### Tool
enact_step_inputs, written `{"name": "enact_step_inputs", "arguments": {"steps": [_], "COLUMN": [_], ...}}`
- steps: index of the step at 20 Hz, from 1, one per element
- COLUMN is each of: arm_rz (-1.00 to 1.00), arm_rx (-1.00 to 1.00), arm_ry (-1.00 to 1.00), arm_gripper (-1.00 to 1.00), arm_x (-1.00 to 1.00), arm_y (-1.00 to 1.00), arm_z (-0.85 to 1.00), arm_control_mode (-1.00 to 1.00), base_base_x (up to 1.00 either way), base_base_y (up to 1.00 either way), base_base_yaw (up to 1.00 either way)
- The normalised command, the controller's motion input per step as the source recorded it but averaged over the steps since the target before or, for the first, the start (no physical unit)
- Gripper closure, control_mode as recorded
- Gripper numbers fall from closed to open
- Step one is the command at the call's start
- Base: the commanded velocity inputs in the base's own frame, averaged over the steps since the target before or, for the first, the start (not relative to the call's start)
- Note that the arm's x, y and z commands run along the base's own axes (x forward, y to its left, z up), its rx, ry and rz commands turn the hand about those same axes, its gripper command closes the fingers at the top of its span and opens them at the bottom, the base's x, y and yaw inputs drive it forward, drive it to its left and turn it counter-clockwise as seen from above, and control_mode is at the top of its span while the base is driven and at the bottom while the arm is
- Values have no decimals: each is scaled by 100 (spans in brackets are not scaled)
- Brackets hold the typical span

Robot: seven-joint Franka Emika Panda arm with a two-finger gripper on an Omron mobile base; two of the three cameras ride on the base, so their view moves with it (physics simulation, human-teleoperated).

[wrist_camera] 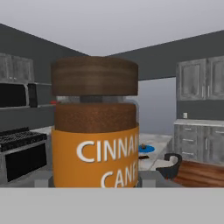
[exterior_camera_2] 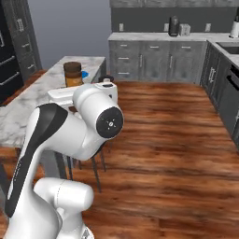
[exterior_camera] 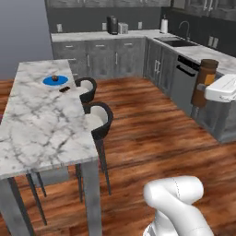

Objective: Take the cinnamon bottle from the cabinet and place it on the dining table, next to the plate with the cupcake. Then take the chocolate from the dining counter and place it on the cupcake plate.

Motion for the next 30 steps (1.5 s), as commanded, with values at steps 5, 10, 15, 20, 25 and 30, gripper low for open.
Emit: {"name": "enact_step_inputs", "arguments": {"steps": [5, 10, 15, 20, 25, 30], "arm_rz": [0, 0, 0, 0, 0, 0], "arm_rx": [0, 0, 0, 0, 0, 0], "arm_ry": [0, 0, 0, 0, 0, 0], "arm_gripper": [100, 100, 100, 100, 100, 100], "arm_x": [0, 0, 0, 0, 0, 0], "arm_y": [0, 0, 0, 0, 0, 0], "arm_z": [0, 0, 0, 0, 0, 0], "arm_control_mode": [100, 100, 100, 100, 100, 100], "base_base_x": [36, 42, 44, 65, 74, 73], "base_base_y": [-86, -88, -90, -91, -91, -86], "base_base_yaw": [49, 48, 46, 43, 42, 45]}}
